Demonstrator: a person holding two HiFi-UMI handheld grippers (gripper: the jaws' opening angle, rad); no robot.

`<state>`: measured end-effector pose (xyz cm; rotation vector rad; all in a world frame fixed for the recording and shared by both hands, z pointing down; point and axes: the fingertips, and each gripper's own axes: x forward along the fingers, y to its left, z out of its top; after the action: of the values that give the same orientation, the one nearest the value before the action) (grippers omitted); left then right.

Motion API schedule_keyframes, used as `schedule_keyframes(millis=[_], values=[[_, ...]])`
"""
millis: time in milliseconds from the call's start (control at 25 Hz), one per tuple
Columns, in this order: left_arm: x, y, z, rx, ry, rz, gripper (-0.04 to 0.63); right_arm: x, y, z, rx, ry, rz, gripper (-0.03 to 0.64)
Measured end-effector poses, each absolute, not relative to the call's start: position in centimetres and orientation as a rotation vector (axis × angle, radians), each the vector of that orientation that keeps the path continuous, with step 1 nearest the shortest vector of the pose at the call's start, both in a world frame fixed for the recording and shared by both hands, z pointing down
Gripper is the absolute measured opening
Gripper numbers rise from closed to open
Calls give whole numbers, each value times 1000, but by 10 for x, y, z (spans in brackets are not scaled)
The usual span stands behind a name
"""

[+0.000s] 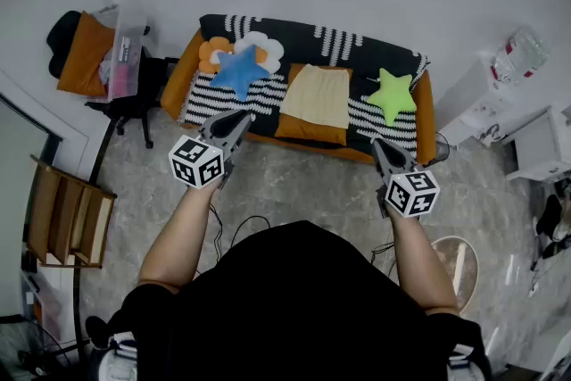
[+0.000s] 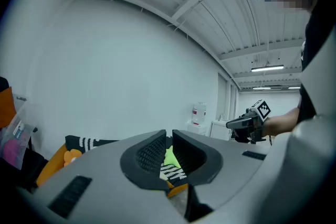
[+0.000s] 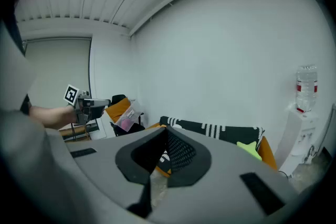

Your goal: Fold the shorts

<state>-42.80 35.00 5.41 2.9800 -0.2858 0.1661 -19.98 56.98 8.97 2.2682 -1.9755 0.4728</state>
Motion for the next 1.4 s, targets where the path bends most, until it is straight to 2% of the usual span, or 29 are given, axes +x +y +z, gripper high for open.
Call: schedule_keyframes(millis=[800, 880, 1080, 1200, 1400], values=[[-443, 325, 61, 2969, -179, 181, 71, -220, 554, 80, 2390, -1859, 463, 15], [-443, 323, 61, 2970, -174, 186, 105, -221, 551, 75, 2391, -1860, 436, 58], [-443, 318, 61, 2997, -171, 183, 237, -226, 539, 71, 2370, -1894, 348, 280], [-447, 313, 64, 2997, -184, 180, 270, -231, 531, 71, 2339, -1900, 308, 313], [-447, 302, 65, 2991, -198, 179, 281, -232, 516, 72, 2312, -1912, 304, 323]])
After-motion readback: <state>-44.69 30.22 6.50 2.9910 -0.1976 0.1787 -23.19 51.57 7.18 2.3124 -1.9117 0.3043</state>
